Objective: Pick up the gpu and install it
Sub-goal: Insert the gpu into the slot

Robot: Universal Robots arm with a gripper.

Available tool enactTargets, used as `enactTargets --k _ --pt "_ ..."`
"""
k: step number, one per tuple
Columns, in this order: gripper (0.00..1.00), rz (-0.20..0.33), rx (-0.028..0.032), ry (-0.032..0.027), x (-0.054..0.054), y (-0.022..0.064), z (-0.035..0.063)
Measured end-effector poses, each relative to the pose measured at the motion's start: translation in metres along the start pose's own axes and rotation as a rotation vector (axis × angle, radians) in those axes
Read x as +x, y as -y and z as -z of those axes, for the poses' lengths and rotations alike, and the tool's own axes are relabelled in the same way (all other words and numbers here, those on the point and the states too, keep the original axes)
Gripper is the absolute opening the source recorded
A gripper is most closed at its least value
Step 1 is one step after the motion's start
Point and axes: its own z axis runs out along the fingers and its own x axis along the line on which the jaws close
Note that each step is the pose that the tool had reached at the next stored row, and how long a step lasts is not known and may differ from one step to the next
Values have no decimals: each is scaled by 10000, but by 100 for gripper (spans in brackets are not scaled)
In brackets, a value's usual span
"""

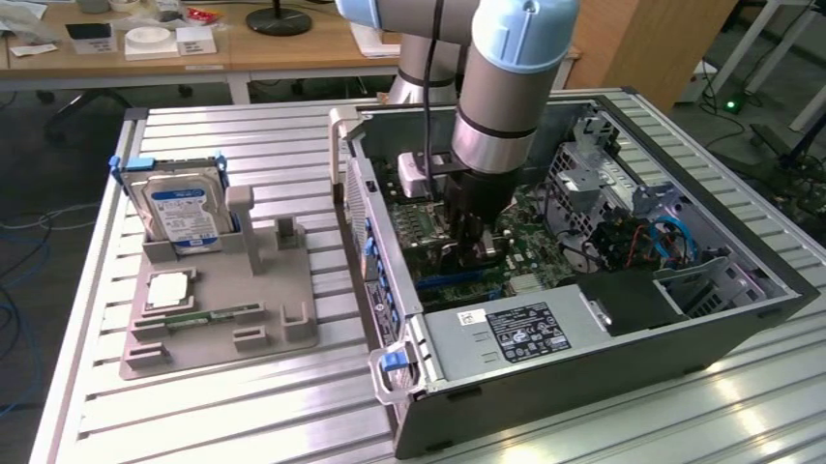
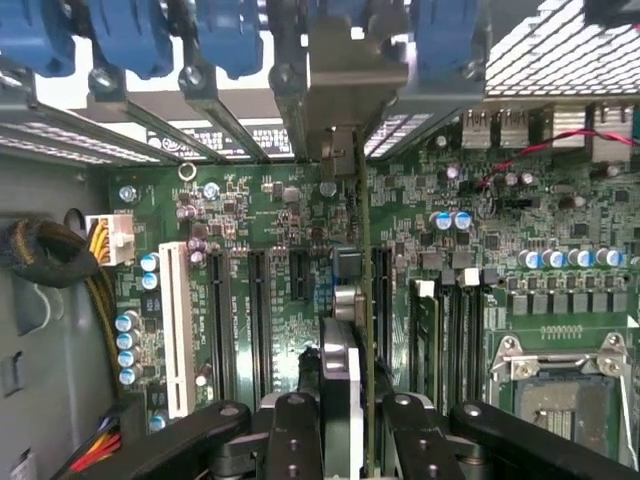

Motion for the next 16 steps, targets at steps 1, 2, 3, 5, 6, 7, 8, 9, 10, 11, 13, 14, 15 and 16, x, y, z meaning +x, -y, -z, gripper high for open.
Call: enactTargets --k 1,2,3,5,6,7,8,9,10,11,13,14,15,16 --pt "28 2 0 2 0 1 0" --pt "28 1 0 1 0 1 0" --pt "28 1 0 1 0 1 0" --pt "28 1 -1 0 0 0 1" --pt "28 5 -2 -1 0 0 1" --pt "28 32 -2 -2 0 0 1" --pt "28 87 -3 0 -2 1 -2" --pt "28 156 -4 1 -2 1 -3" --pt "28 195 -6 -1 -2 1 -3" --pt "28 204 -6 0 -2 0 -4" --pt "28 205 -6 2 -3 0 -5" --pt "28 205 -5 2 -3 0 -6" --pt "28 205 -4 3 -3 0 -9" --pt "28 205 -3 7 -3 0 -17"
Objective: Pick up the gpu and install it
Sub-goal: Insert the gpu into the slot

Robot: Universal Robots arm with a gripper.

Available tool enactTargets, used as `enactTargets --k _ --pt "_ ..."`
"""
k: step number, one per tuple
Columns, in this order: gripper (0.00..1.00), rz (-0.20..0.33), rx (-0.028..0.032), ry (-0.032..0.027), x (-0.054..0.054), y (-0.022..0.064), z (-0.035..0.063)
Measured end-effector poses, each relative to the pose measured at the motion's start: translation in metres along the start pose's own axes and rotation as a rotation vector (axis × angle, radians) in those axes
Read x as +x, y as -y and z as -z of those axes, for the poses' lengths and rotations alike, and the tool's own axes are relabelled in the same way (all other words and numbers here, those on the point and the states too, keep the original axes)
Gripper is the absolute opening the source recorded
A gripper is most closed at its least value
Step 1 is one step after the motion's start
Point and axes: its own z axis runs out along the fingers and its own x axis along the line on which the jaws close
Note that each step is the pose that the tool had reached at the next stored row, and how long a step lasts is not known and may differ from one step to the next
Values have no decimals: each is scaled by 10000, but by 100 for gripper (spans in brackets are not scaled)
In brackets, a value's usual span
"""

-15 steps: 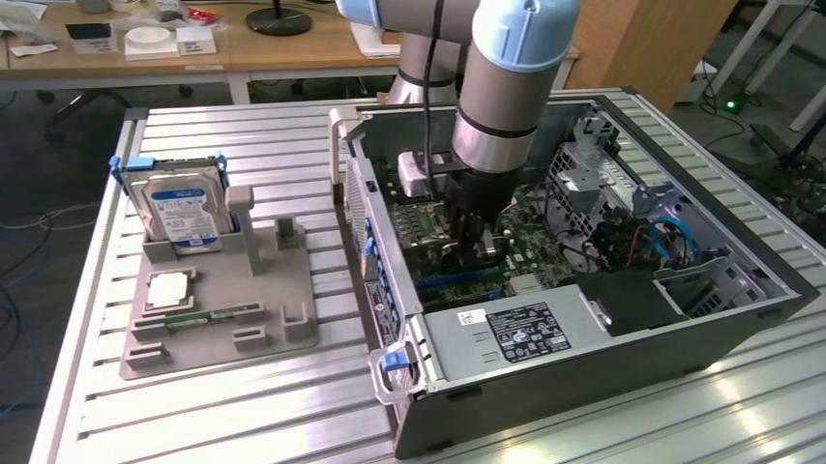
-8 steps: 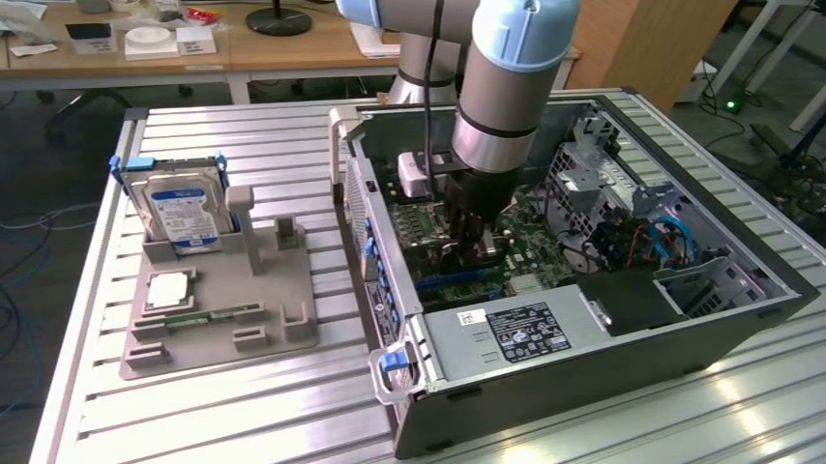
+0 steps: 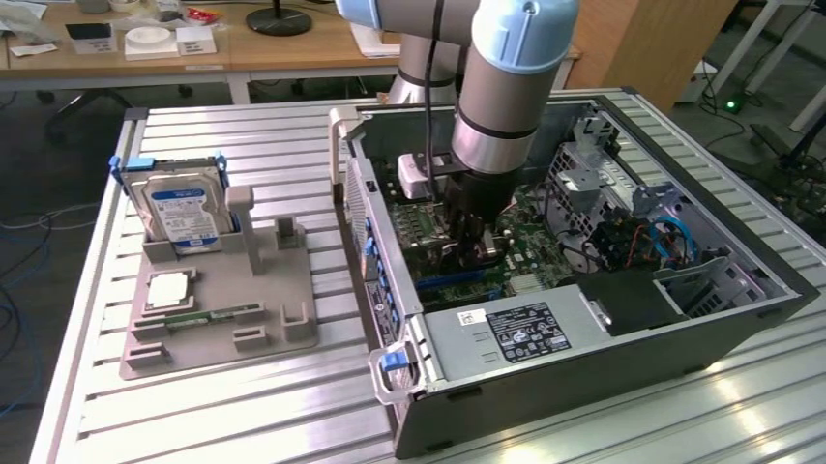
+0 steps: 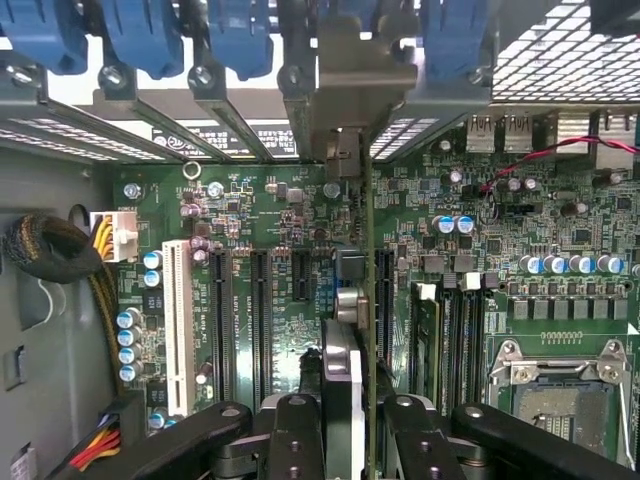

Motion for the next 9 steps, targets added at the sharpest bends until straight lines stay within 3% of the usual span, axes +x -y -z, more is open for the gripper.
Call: enactTargets --k 9 --pt "28 -1 -25 -18 4 -3 -74"
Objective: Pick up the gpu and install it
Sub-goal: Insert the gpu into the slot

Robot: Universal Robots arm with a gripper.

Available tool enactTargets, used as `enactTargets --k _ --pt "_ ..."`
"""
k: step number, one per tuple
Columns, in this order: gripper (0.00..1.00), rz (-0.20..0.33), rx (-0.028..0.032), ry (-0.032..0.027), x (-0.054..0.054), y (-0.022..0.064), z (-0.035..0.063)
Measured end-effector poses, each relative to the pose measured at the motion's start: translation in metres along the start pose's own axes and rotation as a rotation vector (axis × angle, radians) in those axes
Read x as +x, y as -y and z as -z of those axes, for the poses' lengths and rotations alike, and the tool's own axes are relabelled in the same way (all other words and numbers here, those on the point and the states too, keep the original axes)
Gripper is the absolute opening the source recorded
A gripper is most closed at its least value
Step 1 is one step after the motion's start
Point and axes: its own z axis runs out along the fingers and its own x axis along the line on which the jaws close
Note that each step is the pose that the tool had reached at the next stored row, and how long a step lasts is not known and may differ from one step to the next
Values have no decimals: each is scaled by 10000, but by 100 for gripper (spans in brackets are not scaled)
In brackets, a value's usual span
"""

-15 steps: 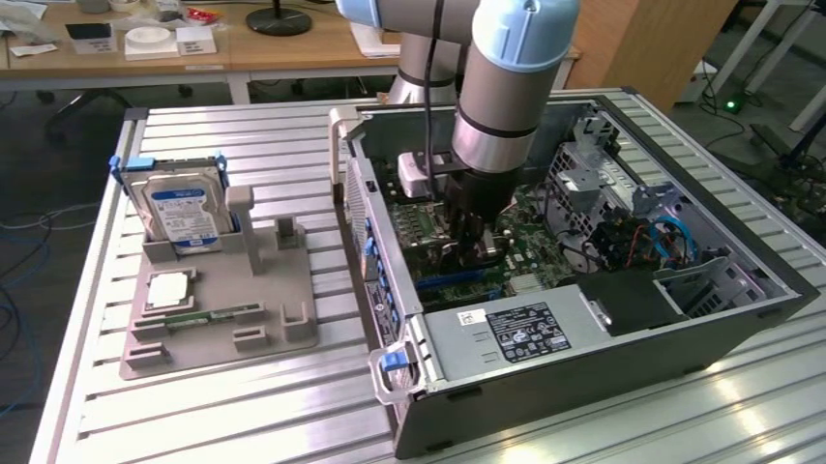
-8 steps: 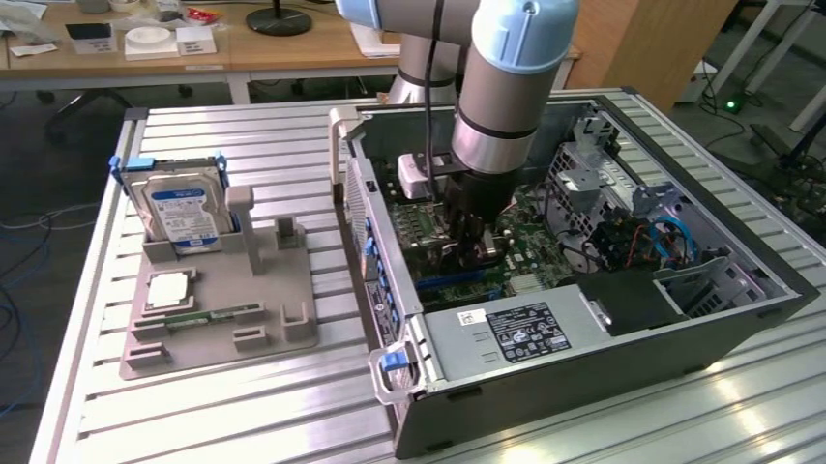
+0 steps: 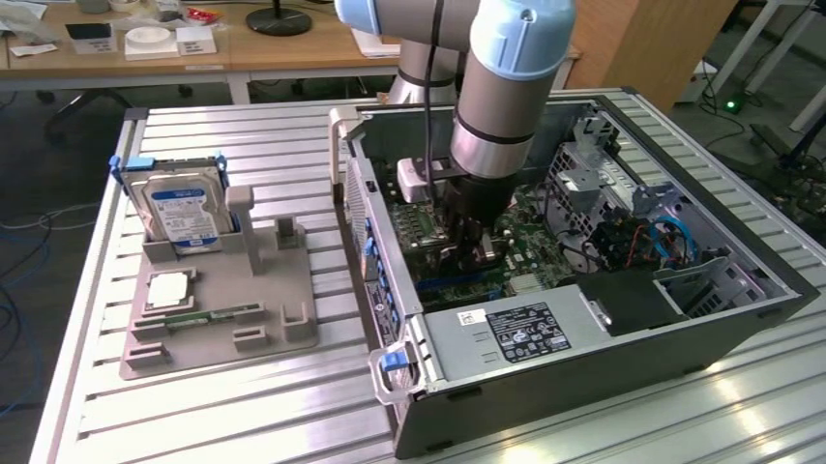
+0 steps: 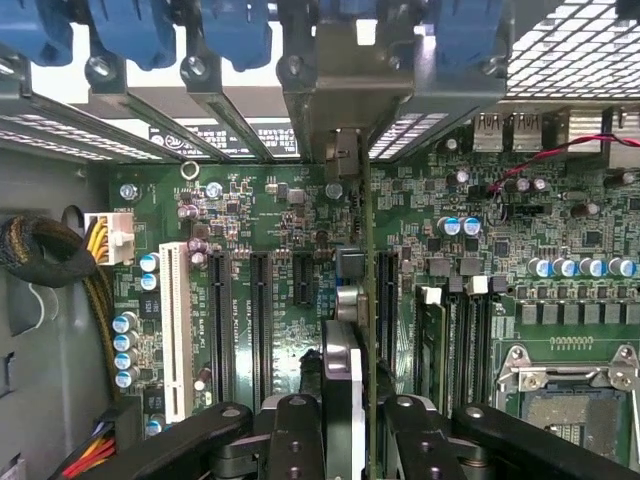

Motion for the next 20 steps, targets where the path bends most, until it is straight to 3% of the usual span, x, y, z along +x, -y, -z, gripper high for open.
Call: enactTargets --k 15,17,20 --pt "28 1 -11 14 -1 1 -22" --pt "28 0 0 36 -4 3 -1" --pt "28 1 -10 14 -2 2 31"
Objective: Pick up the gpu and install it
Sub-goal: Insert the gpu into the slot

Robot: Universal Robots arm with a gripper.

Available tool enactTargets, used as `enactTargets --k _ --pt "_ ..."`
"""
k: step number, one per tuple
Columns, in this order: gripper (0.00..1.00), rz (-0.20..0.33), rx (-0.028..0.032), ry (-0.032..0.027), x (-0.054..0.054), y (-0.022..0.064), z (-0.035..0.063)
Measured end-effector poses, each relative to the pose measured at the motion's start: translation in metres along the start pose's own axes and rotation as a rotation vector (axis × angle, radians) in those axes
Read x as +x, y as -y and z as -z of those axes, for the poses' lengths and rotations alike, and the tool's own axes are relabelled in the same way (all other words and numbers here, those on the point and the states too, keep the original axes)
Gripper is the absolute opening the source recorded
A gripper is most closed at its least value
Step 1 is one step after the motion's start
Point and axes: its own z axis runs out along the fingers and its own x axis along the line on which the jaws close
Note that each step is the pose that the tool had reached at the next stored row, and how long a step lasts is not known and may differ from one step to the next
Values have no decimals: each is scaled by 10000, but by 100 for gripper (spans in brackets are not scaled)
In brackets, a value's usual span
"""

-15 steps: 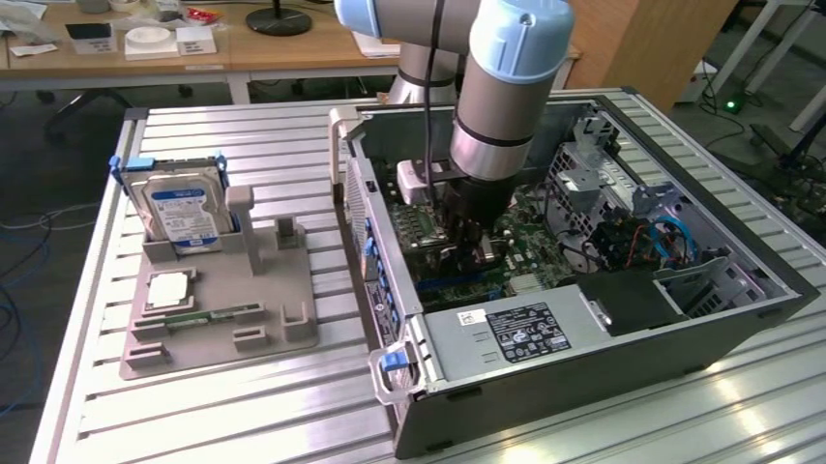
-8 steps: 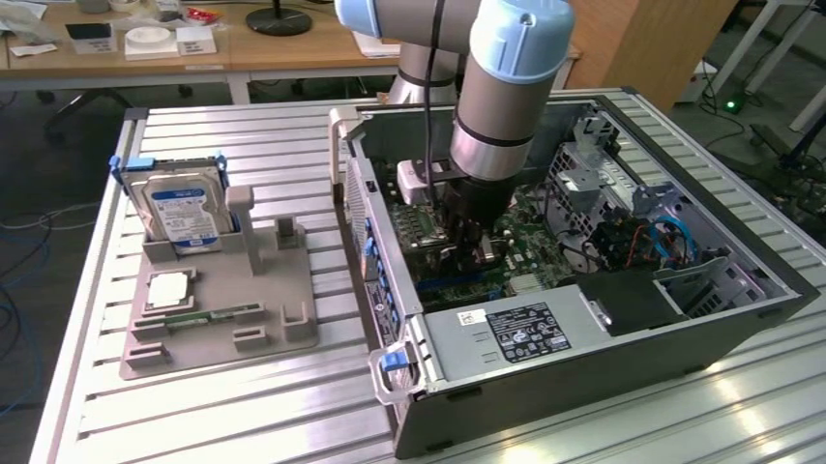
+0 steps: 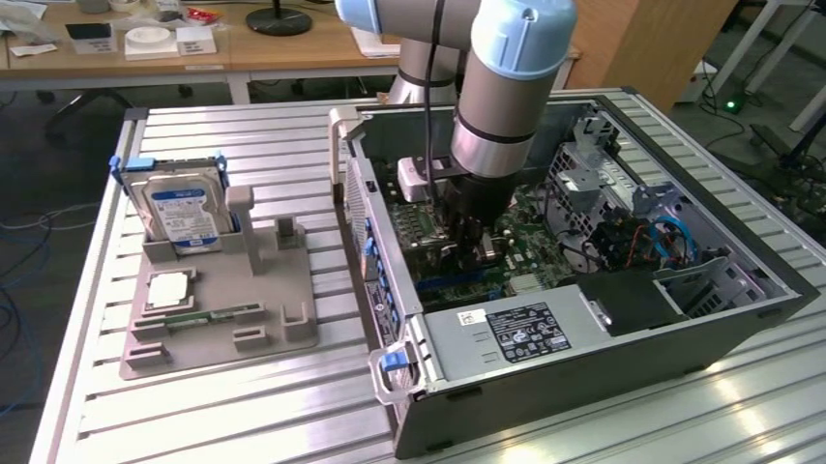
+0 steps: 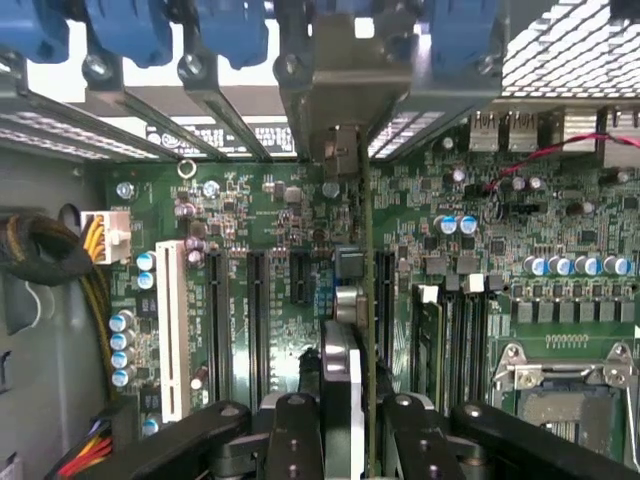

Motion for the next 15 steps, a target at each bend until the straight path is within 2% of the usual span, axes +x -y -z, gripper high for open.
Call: enactTargets --k 15 --pt "28 -48 -1 -2 14 0 -1"
